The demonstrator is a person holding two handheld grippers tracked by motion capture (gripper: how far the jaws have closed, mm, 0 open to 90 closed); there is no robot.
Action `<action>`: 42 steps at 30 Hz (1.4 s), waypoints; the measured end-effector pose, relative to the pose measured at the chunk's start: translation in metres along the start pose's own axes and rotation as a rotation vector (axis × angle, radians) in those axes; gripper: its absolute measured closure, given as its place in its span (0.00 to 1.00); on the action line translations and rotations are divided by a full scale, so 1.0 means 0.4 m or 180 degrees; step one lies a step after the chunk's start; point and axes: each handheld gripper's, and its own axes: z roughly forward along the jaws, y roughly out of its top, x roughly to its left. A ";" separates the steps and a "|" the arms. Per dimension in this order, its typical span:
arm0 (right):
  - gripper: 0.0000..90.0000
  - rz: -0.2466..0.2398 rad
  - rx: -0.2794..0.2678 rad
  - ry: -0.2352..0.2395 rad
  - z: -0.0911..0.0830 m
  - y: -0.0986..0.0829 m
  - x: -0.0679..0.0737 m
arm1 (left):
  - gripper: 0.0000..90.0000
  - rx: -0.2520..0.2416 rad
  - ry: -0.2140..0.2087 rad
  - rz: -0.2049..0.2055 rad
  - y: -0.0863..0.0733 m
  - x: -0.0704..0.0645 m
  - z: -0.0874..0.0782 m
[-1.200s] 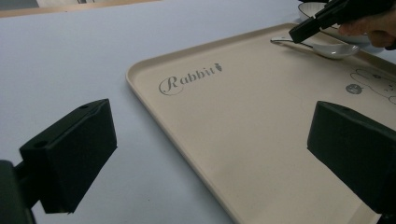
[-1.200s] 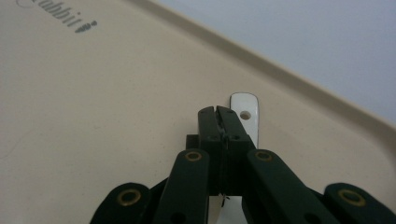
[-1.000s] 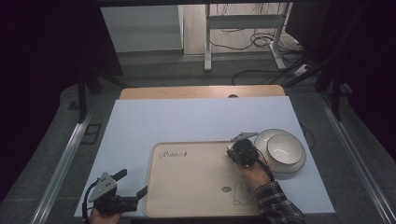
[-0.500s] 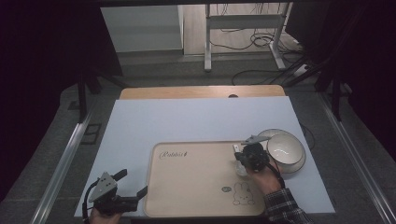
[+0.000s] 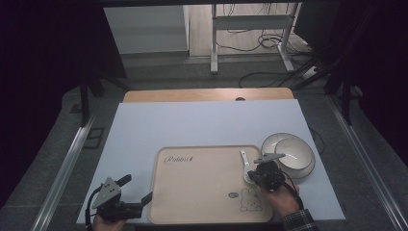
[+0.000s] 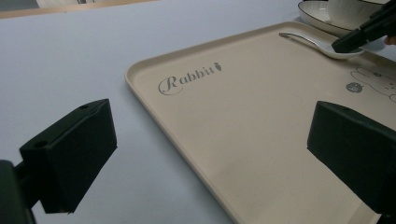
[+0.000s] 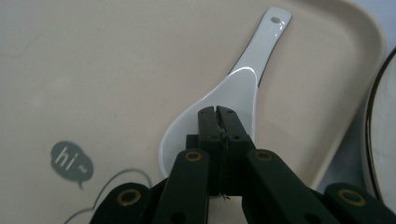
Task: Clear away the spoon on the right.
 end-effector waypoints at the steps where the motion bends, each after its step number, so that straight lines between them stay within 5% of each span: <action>1: 1.00 0.0000 0.0000 0.0000 0.000 0.000 0.000 | 0.01 0.0002 -0.0003 0.0003 0.000 0.000 0.000; 13: 1.00 0.0079 0.0008 0.0059 -0.058 -0.074 0.028 | 0.01 0.0011 0.0002 0.0012 0.000 -0.001 0.002; 17: 1.00 0.0028 -0.0210 0.0086 -0.046 -0.028 0.031 | 0.01 0.0015 0.0000 0.0022 0.001 -0.002 0.003; 22: 1.00 0.0009 -0.0152 0.0109 0.010 0.015 0.022 | 0.01 0.0001 -0.0004 0.0001 0.000 0.001 0.002; 34: 0.99 0.0079 -0.0145 0.0035 0.014 0.013 -0.011 | 0.01 0.0006 -0.0002 0.0001 0.000 0.000 0.002; 38: 0.90 0.0065 -0.0311 0.0108 -0.003 0.015 -0.014 | 0.01 0.0005 -0.0004 0.0004 0.000 0.000 0.002; 42: 0.68 0.0107 -0.0435 0.0102 -0.027 0.010 -0.022 | 0.01 0.0004 -0.0007 0.0002 0.000 0.001 0.002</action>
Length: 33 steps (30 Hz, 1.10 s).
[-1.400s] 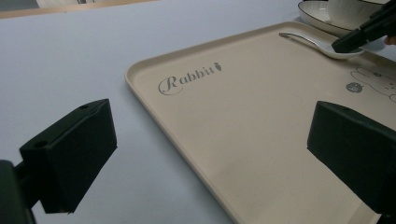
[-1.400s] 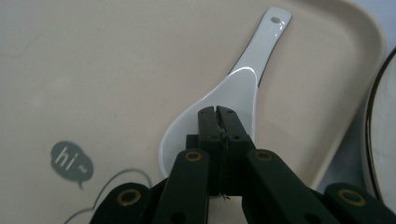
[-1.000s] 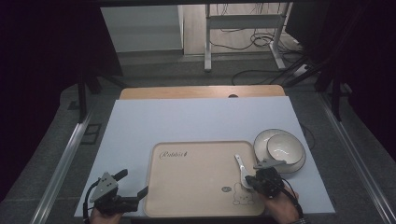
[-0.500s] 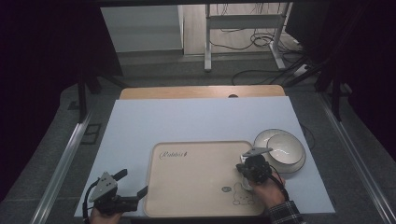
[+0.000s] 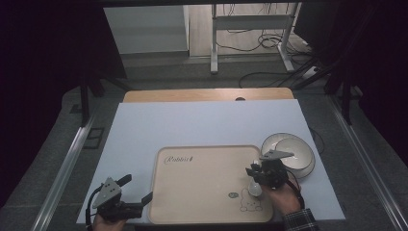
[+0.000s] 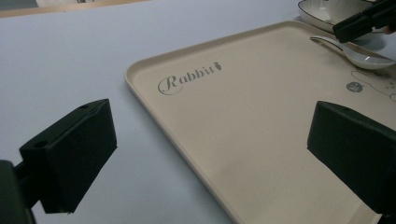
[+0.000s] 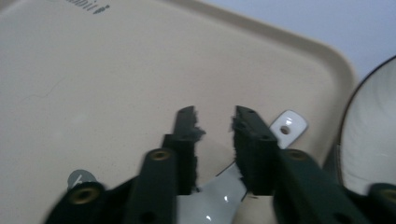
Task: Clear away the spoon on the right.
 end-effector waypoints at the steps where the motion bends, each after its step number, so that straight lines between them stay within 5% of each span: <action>1: 0.62 0.0003 -0.0033 -0.0012 -0.006 -0.002 -0.002 | 0.01 -0.0001 -0.0001 -0.0001 0.000 0.000 0.000; 3: 0.47 0.0008 -0.0101 -0.0034 -0.026 -0.006 -0.003 | 0.01 0.0004 -0.0002 0.0003 0.000 0.000 0.000; 13: 0.17 -0.0178 -0.0241 -0.0155 -0.095 -0.022 0.021 | 0.01 0.0009 0.0002 0.0002 0.000 -0.001 0.000; 24: 0.03 -0.0309 -0.0408 -0.0097 -0.158 -0.055 0.047 | 0.01 0.0023 0.0013 -0.0009 0.000 0.000 0.001; 33: 0.00 -0.0328 -0.0784 -0.0177 -0.198 -0.101 0.039 | 0.01 0.0021 0.0014 -0.0022 -0.001 0.001 -0.001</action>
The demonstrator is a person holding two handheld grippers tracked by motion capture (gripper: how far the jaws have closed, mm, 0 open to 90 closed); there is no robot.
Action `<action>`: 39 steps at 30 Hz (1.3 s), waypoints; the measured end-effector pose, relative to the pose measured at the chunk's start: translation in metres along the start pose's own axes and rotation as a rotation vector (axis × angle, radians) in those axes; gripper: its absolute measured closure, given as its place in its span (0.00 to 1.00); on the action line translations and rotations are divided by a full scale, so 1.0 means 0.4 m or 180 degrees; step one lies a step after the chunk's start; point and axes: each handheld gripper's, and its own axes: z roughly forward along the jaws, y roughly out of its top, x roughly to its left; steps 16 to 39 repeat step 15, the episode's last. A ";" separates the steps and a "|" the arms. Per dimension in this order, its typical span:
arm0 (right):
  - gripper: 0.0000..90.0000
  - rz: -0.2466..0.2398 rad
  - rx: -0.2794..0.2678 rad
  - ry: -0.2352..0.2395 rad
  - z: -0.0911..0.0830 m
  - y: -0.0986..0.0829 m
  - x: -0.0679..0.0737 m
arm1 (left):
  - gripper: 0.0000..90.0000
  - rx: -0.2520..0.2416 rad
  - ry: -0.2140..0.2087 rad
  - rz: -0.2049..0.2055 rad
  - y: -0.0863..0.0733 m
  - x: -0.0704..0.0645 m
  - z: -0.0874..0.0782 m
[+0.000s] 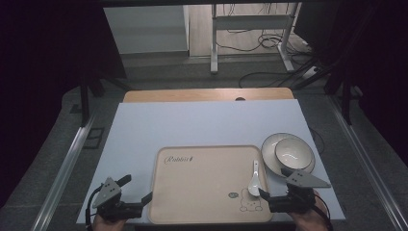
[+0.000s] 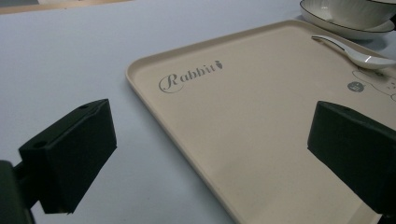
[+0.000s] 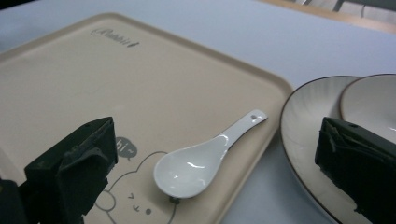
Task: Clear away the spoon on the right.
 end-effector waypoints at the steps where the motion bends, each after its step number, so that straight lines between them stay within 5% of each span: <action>1: 0.00 0.0016 -0.0046 -0.0005 -0.005 -0.004 -0.003 | 0.01 -0.0003 -0.0002 -0.0002 0.000 0.000 0.000; 9: 0.00 0.0085 -0.0283 -0.0032 -0.032 -0.053 -0.013 | 0.01 -0.0018 0.0006 -0.0002 -0.001 0.002 -0.001; 39: 0.00 0.0083 -0.0256 -0.0093 -0.030 -0.067 -0.021 | 0.01 -0.0011 0.0003 0.0007 0.000 0.001 0.001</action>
